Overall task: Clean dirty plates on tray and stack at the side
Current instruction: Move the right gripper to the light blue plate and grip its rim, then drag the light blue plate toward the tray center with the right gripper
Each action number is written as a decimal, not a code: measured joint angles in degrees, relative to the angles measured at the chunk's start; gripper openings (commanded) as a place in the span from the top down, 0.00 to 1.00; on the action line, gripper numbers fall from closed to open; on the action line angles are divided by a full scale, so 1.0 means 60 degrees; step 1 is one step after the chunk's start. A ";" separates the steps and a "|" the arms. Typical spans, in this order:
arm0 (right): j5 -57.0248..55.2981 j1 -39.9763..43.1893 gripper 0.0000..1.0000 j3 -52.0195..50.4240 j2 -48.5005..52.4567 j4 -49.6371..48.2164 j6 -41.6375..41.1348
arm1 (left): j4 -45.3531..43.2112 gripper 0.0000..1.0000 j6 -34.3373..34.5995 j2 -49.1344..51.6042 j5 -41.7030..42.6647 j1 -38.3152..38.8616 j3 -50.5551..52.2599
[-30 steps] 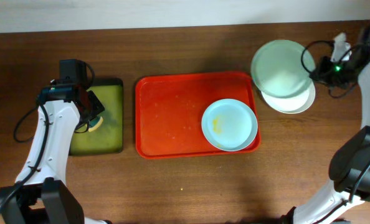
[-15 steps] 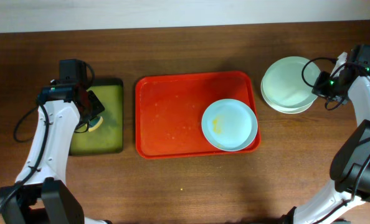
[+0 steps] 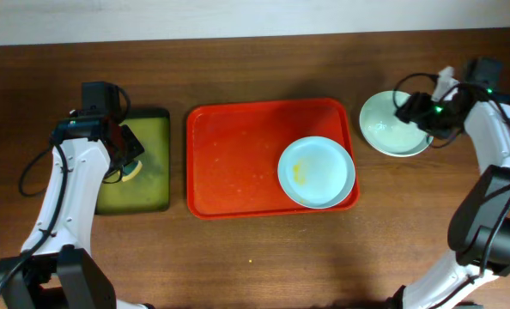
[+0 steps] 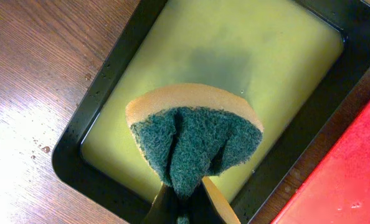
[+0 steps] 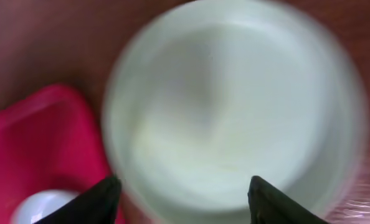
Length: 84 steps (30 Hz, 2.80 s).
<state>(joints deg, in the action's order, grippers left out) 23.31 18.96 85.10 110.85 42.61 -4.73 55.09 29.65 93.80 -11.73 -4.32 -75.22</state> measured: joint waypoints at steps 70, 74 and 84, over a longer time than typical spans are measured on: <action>-0.1767 -0.3996 0.71 -0.2918 -0.0962 0.0539 -0.0237 | -0.0036 1.00 0.0000 0.0000 0.0248 0.0000 0.0004; -0.1770 -0.3996 0.71 -0.2790 -0.0962 0.0576 -0.0251 | -0.0036 1.00 0.0000 0.0000 0.0248 0.0000 0.0004; -0.1843 -0.3504 0.65 -0.2739 -0.0962 0.0597 -0.0244 | -0.0036 1.00 0.0000 0.0000 0.0248 0.0000 0.0004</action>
<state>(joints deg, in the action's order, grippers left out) 12.25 -2.07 68.66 105.08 46.19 -6.20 54.87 29.65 93.80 -10.24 -4.32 -75.20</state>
